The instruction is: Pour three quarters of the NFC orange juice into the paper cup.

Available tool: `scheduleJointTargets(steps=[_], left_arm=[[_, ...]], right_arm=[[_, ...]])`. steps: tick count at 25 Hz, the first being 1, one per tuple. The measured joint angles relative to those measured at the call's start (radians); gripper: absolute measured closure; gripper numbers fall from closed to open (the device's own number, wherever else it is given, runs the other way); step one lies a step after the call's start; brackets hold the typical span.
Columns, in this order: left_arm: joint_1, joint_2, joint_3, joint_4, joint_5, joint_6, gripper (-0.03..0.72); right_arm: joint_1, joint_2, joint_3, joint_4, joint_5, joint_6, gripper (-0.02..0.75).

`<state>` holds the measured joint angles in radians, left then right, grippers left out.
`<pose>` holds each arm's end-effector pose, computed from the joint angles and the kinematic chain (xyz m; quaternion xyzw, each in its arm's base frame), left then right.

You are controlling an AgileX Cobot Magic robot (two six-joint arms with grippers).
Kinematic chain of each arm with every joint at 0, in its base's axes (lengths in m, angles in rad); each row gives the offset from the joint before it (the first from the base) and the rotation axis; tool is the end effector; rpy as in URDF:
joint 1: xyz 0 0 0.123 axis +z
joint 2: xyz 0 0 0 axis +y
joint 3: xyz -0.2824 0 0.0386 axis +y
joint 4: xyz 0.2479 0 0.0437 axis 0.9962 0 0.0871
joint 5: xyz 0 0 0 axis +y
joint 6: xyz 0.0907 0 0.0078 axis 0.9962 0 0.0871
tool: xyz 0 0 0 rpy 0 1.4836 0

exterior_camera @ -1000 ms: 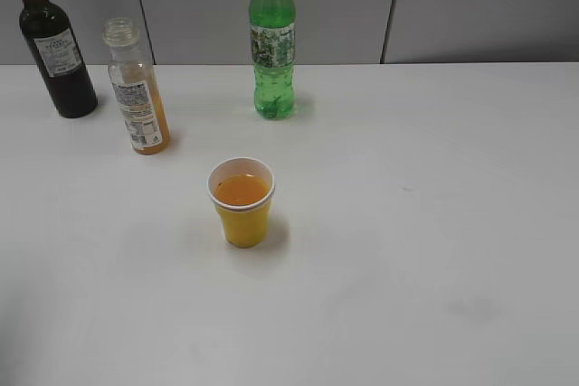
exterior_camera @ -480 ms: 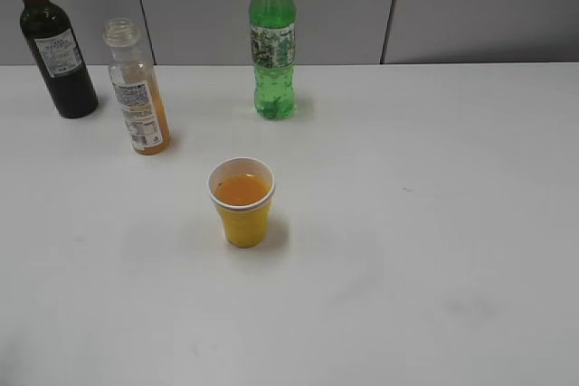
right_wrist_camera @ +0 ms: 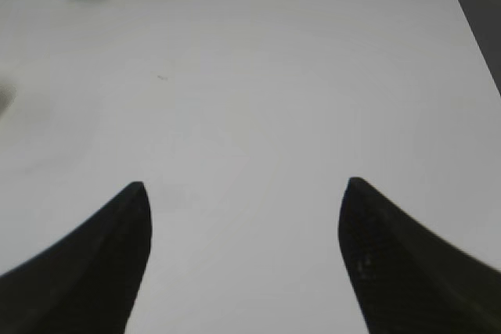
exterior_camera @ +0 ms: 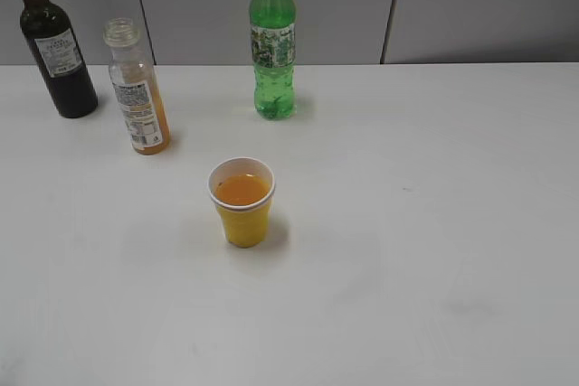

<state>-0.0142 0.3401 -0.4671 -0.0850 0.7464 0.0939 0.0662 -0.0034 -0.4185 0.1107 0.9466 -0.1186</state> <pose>0.0653 -0.0062 0.2823 0.0341 0.8668 -0.0207 0.4970 0.0074 0.0087 0.2637 -0.0746 0.8391 0.0412 0.5372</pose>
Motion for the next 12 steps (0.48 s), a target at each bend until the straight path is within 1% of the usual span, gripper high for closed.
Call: scheduleJointTargets(steps=[7, 12], left_arm=[[-0.003, -0.077, 0.003, -0.015, -0.001, 0.0, 0.096], [-0.004, -0.146, -0.021, -0.015, 0.061, 0.0, 0.097]], right_arm=[[0.0, 0.0, 0.0, 0.0, 0.0, 0.0, 0.148], [0.0, 0.0, 0.0, 0.0, 0.0, 0.0, 0.148]])
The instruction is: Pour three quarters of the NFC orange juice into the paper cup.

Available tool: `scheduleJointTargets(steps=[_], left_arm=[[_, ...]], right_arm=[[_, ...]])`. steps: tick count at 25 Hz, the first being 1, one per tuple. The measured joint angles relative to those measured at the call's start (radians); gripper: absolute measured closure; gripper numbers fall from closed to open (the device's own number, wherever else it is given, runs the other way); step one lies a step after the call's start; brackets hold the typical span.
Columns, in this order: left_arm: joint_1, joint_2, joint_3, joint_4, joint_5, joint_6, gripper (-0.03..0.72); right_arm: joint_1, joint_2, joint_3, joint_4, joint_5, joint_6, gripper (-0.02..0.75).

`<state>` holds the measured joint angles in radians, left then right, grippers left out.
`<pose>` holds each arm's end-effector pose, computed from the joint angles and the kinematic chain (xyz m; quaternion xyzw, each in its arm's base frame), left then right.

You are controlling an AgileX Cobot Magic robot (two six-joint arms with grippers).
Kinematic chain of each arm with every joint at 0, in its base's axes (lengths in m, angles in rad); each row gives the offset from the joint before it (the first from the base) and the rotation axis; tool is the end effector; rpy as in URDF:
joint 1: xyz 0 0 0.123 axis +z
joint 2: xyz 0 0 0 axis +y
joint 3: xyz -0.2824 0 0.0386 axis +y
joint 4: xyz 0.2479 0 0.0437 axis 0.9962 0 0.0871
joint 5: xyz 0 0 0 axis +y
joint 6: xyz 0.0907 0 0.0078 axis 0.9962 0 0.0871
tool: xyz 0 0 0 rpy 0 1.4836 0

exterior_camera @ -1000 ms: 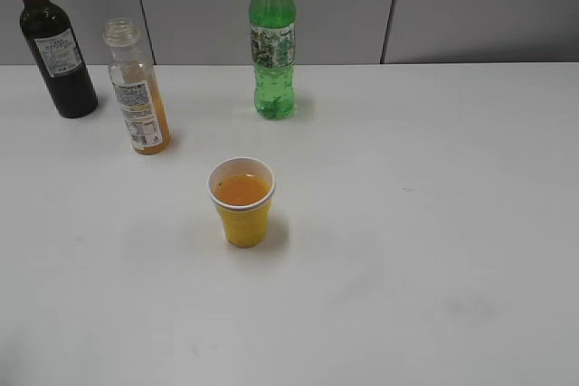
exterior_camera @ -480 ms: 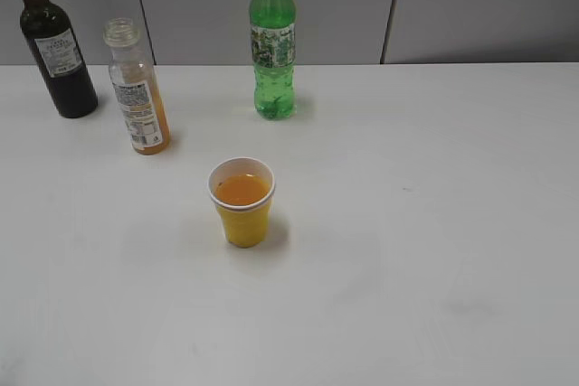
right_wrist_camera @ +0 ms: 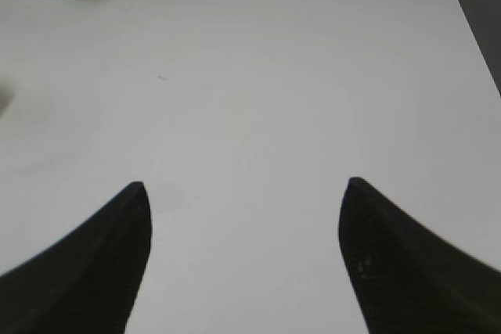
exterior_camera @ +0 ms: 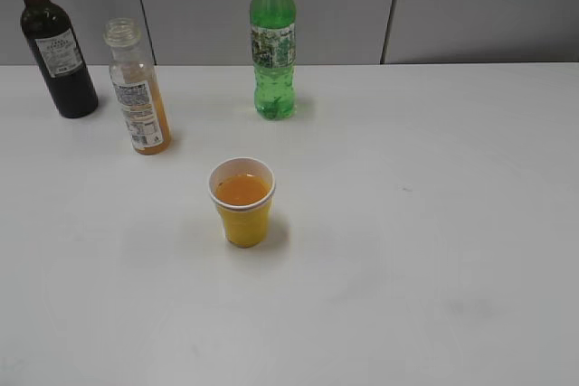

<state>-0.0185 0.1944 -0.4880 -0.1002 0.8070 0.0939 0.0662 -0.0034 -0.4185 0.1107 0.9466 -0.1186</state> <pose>0.0376 -0.0073 0.2916 0.0376 0.8388 -0.0287 0.5424 0.0074 0.0087 0.2637 -0.0746 0.8391 0.0412 0.5372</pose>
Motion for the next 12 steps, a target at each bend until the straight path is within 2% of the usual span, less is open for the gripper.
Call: scheduleJointTargets(steps=[12], left_arm=[[0.0, -0.117, -0.036, 0.0, 0.183, 0.0, 0.105]], right_arm=[[0.0, 0.0, 0.0, 0.0, 0.0, 0.0, 0.148]])
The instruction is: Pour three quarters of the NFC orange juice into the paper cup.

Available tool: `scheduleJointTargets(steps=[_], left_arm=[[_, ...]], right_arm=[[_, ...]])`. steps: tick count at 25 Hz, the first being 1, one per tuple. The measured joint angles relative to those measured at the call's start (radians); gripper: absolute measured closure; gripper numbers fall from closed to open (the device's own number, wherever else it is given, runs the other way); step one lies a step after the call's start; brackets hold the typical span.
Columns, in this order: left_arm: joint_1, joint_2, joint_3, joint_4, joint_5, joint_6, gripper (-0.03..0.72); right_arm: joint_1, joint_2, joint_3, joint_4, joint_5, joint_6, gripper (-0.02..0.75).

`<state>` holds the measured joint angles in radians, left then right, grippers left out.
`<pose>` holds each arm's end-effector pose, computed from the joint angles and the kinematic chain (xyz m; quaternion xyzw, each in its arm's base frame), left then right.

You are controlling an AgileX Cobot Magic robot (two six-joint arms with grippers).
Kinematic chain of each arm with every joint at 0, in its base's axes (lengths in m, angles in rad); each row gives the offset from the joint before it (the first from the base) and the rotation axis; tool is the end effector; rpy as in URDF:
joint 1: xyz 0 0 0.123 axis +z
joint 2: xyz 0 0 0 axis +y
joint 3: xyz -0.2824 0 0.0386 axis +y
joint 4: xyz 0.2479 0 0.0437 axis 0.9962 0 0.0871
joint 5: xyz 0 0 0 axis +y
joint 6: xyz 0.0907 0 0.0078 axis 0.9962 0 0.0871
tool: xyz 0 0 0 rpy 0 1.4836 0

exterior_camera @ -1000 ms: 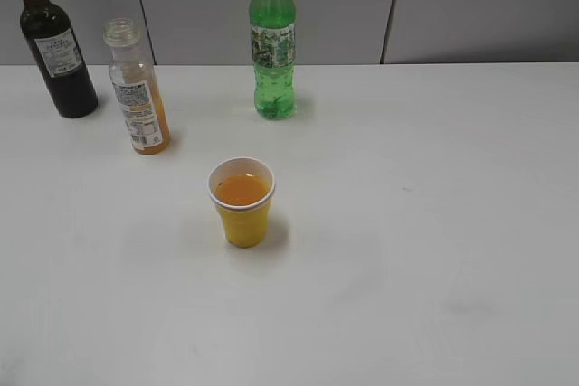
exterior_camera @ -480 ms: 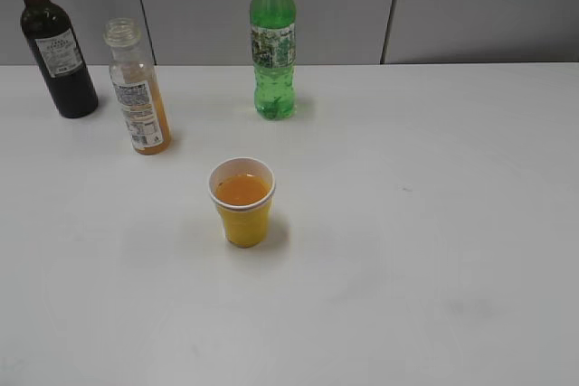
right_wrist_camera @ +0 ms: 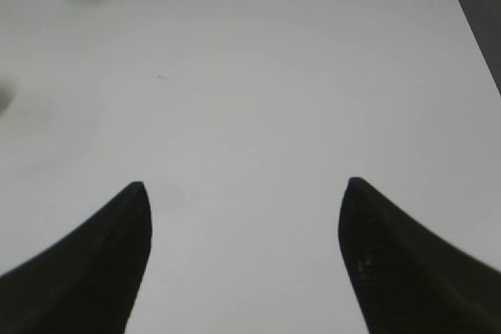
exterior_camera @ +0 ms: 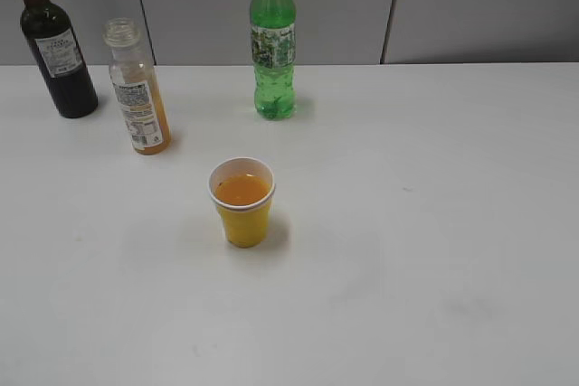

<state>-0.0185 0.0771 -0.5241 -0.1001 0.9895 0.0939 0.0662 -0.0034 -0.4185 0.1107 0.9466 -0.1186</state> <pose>0.0074 -0.0077 0.2900 0.0464 0.8461 -0.0301 0.5301 0.0074 0.0087 0.2637 -0.0746 0.8391 0.0412 0.5372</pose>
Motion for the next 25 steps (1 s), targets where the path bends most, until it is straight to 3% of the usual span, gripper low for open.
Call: scheduleJointTargets(steps=[13, 21, 25], left_arm=[[-0.002, -0.083, 0.018, 0.042, 0.066, 0.0, 0.112], [-0.103, -0.083, 0.021, 0.042, 0.064, 0.0, 0.117], [-0.109, -0.083, 0.021, 0.042, 0.064, 0.0, 0.116]], right_arm=[[0.0, 0.0, 0.0, 0.001, -0.001, 0.0, 0.148], [0.0, 0.0, 0.0, 0.001, -0.001, 0.0, 0.148], [0.0, 0.0, 0.0, 0.001, -0.001, 0.0, 0.148]])
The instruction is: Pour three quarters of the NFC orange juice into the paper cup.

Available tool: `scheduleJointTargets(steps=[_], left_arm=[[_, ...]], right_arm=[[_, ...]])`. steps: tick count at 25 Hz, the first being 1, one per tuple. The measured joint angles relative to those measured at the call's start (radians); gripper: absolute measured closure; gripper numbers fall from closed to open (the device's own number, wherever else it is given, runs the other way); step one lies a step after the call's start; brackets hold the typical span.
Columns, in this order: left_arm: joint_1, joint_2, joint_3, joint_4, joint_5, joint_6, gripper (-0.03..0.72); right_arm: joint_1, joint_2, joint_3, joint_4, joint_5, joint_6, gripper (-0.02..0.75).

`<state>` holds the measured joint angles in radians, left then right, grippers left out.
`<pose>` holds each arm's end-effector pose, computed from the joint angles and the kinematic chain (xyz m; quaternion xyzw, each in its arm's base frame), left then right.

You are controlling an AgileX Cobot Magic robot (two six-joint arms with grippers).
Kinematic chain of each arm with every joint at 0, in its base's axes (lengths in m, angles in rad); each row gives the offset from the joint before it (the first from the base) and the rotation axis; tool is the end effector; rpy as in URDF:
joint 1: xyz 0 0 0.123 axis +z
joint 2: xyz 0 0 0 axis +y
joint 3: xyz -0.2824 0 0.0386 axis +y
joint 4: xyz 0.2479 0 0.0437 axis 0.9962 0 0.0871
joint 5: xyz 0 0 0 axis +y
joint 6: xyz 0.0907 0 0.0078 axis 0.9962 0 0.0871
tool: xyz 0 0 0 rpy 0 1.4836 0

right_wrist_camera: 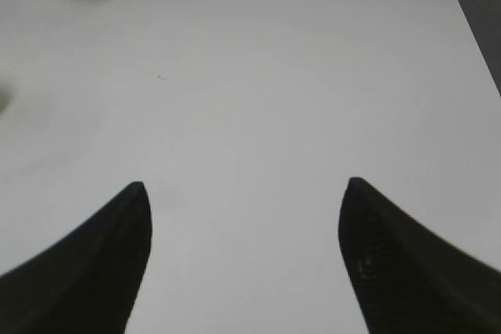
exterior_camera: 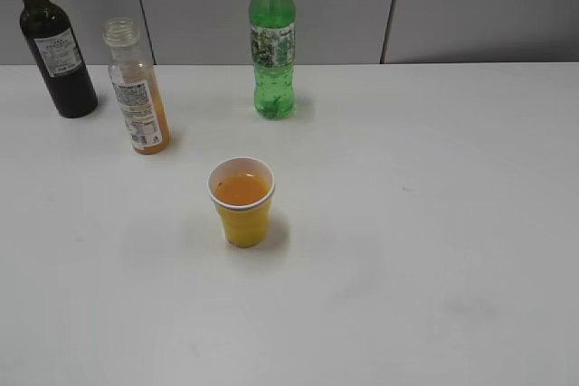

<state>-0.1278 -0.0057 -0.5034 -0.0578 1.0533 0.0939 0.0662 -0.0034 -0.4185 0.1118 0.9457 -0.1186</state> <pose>-0.0064 -0.0038 0.2788 0.0950 0.8432 -0.0378 0.5278 0.0074 0.0088 0.2638 -0.0745 0.8389 0.0417 0.5376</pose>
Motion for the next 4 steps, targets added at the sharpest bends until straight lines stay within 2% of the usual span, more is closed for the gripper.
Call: scheduleJointTargets(steps=[4], left_arm=[[0.0, 0.0, 0.0, 0.0, 0.0, -0.001, 0.123]], right_arm=[[0.0, 0.0, 0.0, 0.0, 0.0, 0.0, 0.148]])
